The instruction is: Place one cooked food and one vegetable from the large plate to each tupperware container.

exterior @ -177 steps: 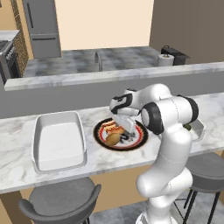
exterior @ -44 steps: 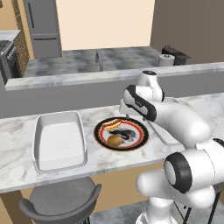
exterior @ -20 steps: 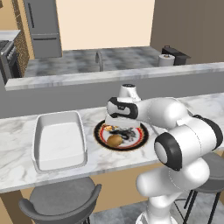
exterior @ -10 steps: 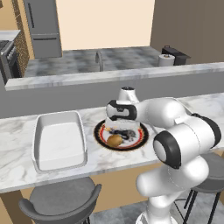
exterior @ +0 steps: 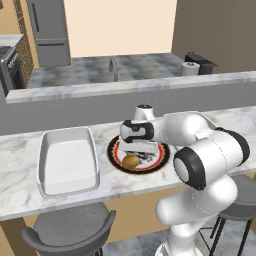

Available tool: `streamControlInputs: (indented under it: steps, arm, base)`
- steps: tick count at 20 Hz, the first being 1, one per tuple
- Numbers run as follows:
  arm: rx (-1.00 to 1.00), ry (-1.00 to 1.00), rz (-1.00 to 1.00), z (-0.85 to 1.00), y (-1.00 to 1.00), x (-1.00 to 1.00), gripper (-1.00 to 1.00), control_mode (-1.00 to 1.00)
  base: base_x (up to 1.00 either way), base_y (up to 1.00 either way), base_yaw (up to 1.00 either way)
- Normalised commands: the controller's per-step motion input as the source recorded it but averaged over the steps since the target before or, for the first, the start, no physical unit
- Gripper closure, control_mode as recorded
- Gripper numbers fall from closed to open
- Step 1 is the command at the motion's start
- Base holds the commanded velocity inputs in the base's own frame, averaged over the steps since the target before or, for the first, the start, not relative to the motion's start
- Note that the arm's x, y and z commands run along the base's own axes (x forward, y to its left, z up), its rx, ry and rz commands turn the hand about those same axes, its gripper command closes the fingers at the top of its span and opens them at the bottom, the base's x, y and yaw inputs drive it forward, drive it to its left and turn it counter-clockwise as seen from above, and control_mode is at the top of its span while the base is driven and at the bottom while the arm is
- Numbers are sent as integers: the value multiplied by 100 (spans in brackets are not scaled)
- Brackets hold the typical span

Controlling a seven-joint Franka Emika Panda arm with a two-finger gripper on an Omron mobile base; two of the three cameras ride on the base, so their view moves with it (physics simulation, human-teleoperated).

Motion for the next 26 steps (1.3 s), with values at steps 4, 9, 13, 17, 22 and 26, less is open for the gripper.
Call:
streamControlInputs:
  steps: [4, 9, 13, 17, 22, 26]
  arm:
    - [1, 0, 0, -2, 4, 0, -100, -100]
    - [1, 0, 0, 0, 6, 0, -100, -100]
    - [2, 0, 0, 0, 0, 0, -100, -100]
    - [2, 0, 0, 0, 0, 0, -100, -100]
    - [2, -3, 0, 10, 0, 0, -100, -100]
    - [1, -6, 1, 22, 0, 0, -100, -100]
  base:
    - [0, 0, 0]
    - [0, 0, 0]
    - [0, 0, 0]
    - [0, 0, 0]
    - [0, 0, 0]
    - [0, 0, 0]
